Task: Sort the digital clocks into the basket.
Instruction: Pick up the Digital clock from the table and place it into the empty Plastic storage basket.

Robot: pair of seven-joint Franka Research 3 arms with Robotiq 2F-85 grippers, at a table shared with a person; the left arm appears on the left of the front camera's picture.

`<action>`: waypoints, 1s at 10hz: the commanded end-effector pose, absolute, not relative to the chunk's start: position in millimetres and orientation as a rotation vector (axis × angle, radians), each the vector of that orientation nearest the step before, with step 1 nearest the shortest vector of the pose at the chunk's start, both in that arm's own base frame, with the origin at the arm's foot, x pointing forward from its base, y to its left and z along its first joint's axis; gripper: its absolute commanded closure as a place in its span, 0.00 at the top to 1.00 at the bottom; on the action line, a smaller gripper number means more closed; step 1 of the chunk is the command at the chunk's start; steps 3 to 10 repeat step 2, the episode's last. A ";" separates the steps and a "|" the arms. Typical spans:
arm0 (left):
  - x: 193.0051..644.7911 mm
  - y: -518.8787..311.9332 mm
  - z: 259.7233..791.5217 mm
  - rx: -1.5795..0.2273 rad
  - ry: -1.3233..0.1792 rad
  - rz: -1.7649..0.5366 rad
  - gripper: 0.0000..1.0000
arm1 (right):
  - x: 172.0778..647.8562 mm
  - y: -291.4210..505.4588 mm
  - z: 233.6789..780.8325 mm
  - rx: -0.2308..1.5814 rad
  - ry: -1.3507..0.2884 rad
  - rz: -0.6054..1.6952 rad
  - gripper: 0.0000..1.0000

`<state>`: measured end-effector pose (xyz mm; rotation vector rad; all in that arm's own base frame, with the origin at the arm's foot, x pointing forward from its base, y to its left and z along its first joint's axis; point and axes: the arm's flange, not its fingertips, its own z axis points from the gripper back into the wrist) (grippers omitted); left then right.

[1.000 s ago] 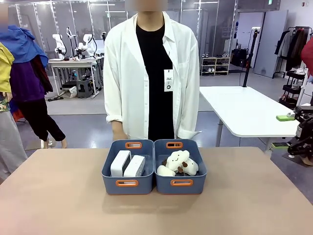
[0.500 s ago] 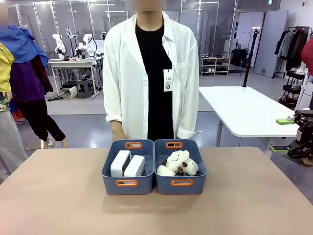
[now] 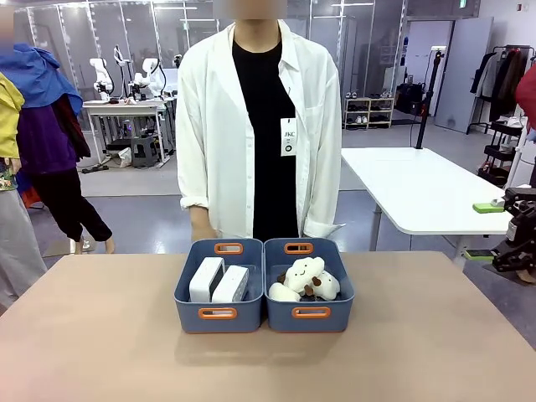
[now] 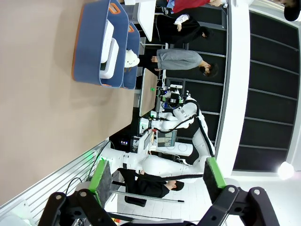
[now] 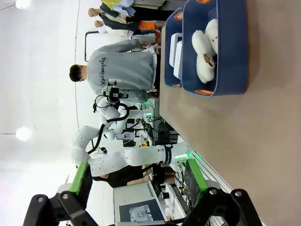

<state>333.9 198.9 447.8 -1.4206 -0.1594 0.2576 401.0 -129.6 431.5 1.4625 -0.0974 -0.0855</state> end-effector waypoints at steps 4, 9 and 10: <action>328.9 200.2 448.8 -1.412 -0.157 0.243 1.00 | 399.0 -128.6 432.2 1.469 -0.110 -0.090 1.00; 328.9 200.2 448.8 -1.412 -0.157 0.243 1.00 | 399.0 -128.6 432.2 1.469 -0.110 -0.090 1.00; 328.9 200.2 448.8 -1.412 -0.157 0.243 1.00 | 399.0 -128.6 432.2 1.469 -0.110 -0.090 1.00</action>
